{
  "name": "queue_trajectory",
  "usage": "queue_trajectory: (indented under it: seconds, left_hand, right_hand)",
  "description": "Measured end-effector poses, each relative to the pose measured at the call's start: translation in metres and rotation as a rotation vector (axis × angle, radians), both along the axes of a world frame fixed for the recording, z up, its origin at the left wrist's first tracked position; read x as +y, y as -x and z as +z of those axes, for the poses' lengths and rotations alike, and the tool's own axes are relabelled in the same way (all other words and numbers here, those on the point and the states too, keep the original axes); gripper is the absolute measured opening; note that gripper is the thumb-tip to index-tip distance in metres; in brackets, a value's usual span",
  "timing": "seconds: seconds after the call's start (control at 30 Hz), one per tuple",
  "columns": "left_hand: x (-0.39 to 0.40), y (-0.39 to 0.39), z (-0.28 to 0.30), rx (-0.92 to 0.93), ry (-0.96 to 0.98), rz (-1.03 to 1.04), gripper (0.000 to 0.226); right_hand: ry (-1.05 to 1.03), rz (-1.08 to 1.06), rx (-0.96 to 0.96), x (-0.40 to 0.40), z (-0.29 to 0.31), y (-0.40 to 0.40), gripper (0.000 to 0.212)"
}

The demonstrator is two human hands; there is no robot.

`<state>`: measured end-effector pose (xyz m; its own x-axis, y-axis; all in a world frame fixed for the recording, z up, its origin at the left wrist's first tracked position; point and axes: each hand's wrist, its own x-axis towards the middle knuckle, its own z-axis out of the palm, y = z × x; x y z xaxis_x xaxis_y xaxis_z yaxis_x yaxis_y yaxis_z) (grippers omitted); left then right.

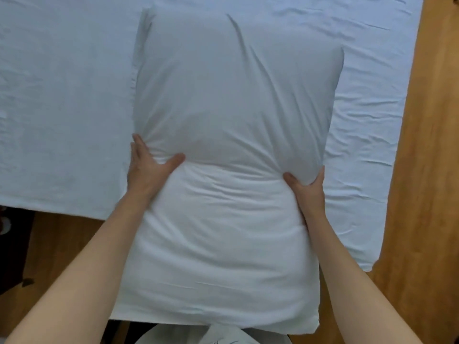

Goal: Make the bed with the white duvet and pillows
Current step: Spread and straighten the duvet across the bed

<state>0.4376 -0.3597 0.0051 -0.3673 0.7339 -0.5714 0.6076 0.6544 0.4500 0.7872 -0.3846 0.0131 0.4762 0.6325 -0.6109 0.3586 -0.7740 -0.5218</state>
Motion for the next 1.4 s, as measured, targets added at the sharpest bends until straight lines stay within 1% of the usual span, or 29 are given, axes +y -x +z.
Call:
queue_trajectory:
  seconds: [0.07, 0.17, 0.23, 0.3, 0.43, 0.53, 0.57, 0.67, 0.73, 0.77, 0.87, 0.93, 1.03, 1.1, 1.17, 1.2, 1.27, 1.33, 1.4]
  left_hand:
    - [0.006, 0.019, -0.013, -0.117, 0.094, 0.015, 0.135]
    - [0.006, 0.035, -0.035, -0.216, 0.190, 0.134, 0.148]
    - [0.003, 0.029, -0.050, -0.274, 0.206, 0.163, 0.139]
    - [0.002, 0.022, -0.065, -0.283, 0.176, 0.151, 0.131]
    - [0.002, 0.025, -0.088, -0.210, 0.134, 0.163, 0.119]
    - [0.000, 0.035, -0.101, -0.126, 0.120, 0.177, 0.123]
    - [0.000, 0.037, -0.103, -0.122, 0.117, 0.185, 0.120]
    - [0.001, 0.037, -0.103, -0.232, 0.102, 0.182, 0.101]
    - [0.003, 0.039, -0.100, -0.300, 0.110, 0.143, 0.097]
    - [0.004, 0.038, -0.096, -0.319, 0.116, 0.131, 0.092]
    - [0.007, 0.033, -0.089, -0.335, 0.120, 0.141, 0.067]
    - [0.009, 0.028, -0.086, -0.359, 0.174, 0.133, 0.060]
    - [0.015, 0.035, -0.086, -0.413, 0.303, 0.127, 0.062]
    - [0.016, 0.043, -0.088, -0.433, 0.351, 0.138, 0.070]
    - [0.015, 0.046, -0.090, -0.429, 0.318, 0.144, 0.085]
    - [0.014, 0.046, -0.092, -0.428, 0.275, 0.153, 0.086]
    - [0.014, 0.047, -0.091, -0.426, 0.190, 0.177, 0.077]
    - [0.012, 0.046, -0.093, -0.462, 0.172, 0.171, 0.069]
    - [0.010, 0.043, -0.092, -0.501, 0.160, 0.158, 0.061]
  right_hand:
    - [0.000, 0.012, 0.079, 0.005, -0.012, -0.007, 0.128]
    - [-0.018, 0.005, 0.169, 0.010, -0.039, -0.010, 0.125]
    - [-0.024, -0.013, 0.185, 0.012, -0.060, -0.011, 0.127]
    - [-0.059, -0.035, 0.213, 0.012, -0.076, -0.012, 0.125]
    - [-0.126, -0.018, 0.258, 0.011, -0.097, -0.019, 0.115]
    - [-0.151, 0.022, 0.262, 0.011, -0.105, -0.024, 0.106]
    - [-0.156, 0.029, 0.266, 0.012, -0.106, -0.025, 0.104]
    - [-0.170, 0.037, 0.287, 0.013, -0.107, -0.026, 0.102]
    - [-0.169, 0.035, 0.290, 0.012, -0.108, -0.028, 0.102]
    - [-0.164, 0.036, 0.294, 0.012, -0.108, -0.029, 0.102]
    - [-0.163, 0.049, 0.310, 0.012, -0.108, -0.029, 0.098]
    - [-0.173, 0.054, 0.303, 0.013, -0.106, -0.028, 0.096]
    - [-0.172, 0.047, 0.297, 0.014, -0.106, -0.028, 0.091]
    - [-0.169, 0.056, 0.309, 0.015, -0.106, -0.027, 0.086]
    - [-0.160, 0.058, 0.303, 0.017, -0.103, -0.026, 0.082]
    - [-0.157, 0.054, 0.299, 0.017, -0.101, -0.025, 0.081]
    - [-0.156, 0.044, 0.301, 0.016, -0.101, -0.024, 0.081]
    - [-0.170, 0.038, 0.282, 0.015, -0.103, -0.022, 0.082]
    - [-0.170, 0.040, 0.265, 0.014, -0.105, -0.021, 0.074]
